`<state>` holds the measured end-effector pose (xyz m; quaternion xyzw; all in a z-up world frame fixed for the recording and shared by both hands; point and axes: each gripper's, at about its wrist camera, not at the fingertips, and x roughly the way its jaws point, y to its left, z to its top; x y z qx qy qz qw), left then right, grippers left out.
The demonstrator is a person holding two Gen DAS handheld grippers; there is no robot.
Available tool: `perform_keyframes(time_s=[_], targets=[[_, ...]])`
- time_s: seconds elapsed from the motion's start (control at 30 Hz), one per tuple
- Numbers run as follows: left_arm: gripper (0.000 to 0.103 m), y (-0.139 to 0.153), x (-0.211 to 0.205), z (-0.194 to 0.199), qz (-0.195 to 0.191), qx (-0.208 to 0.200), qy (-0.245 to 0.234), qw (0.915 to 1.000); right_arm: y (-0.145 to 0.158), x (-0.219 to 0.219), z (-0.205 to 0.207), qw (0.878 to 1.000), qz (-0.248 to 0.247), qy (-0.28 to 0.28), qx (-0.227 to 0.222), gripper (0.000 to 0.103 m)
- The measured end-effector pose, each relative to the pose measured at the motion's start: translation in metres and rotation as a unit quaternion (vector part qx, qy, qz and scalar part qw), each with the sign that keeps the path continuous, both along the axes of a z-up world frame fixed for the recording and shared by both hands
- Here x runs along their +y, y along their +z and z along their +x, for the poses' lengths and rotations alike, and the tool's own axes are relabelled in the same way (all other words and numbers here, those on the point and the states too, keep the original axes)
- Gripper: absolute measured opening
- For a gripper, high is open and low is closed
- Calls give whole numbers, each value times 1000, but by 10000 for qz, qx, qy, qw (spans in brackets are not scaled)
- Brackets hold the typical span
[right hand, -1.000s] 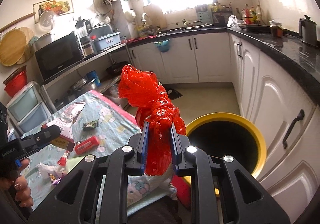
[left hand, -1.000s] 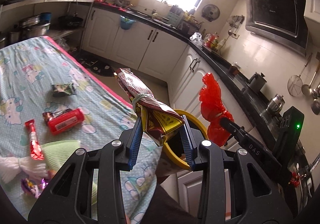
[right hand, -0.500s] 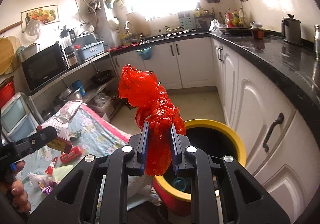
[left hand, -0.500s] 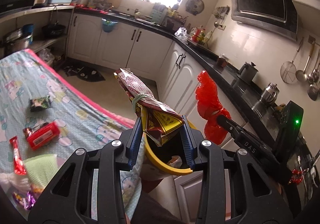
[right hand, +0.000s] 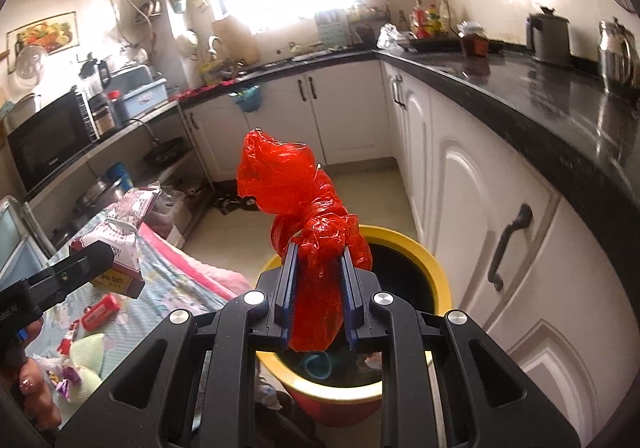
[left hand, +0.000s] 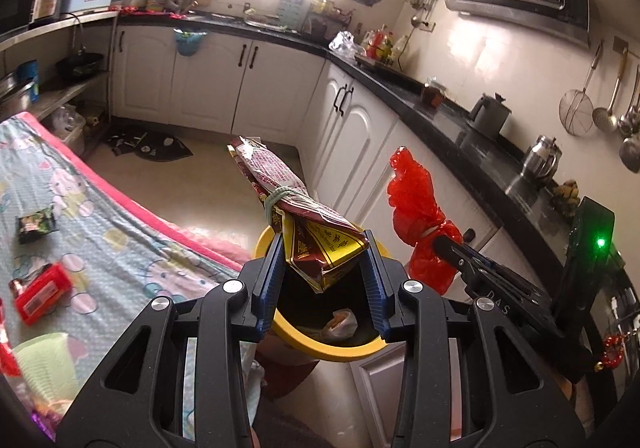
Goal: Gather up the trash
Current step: 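Carry the red bag with the right gripper while the left gripper carries the wrapper to the bin, then open the right gripper over the bin while the left gripper releases the wrapper, then move both open grippers back to the green mesh pad on the bed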
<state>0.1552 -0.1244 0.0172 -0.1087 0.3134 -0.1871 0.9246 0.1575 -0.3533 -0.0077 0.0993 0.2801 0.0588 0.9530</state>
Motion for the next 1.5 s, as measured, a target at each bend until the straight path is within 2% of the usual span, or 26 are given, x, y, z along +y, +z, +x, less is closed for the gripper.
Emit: perform_keyframes(time_s=[0.23,0.63,0.77,0.87,0.9,0.93,0.97,1.17,1.23,1.4,1.5], targets=[[30,-23,-17,27,60,314,-121,9994,-34,-6,18,9991,-38,-146,388,19],[30,-78,-40,76,-65,1163,-357,9925,-100,-13,52,9921,79,-175,1240,19],[30,-92,-43,85,-123,1359,-402,9898,-110,-17,56,9903,130,-223,1363,23],[30,-98,-44,87,-161,1387,-436,9893,-110,-21,56,9900,167,-349,1354,38],[35,-99,-44,88,-165,1389,-418,9893,-108,-21,56,9900,166,-380,1348,42],[46,-100,-42,89,-174,1391,-386,9894,-108,-23,56,9900,160,-423,1339,46],[50,-101,-40,89,-178,1395,-334,9895,-107,-23,55,9899,152,-465,1333,48],[68,-94,-27,79,-120,1293,-164,9914,-97,-22,47,9914,39,-557,1182,60],[79,-88,-20,73,-99,1210,-85,9926,-90,-18,42,9927,-39,-575,1058,63],[92,-70,-1,58,-29,956,128,9953,-69,-8,32,9957,-207,-538,729,70],[92,-59,10,47,-10,821,284,9962,-57,-2,26,9970,-226,-477,563,72]])
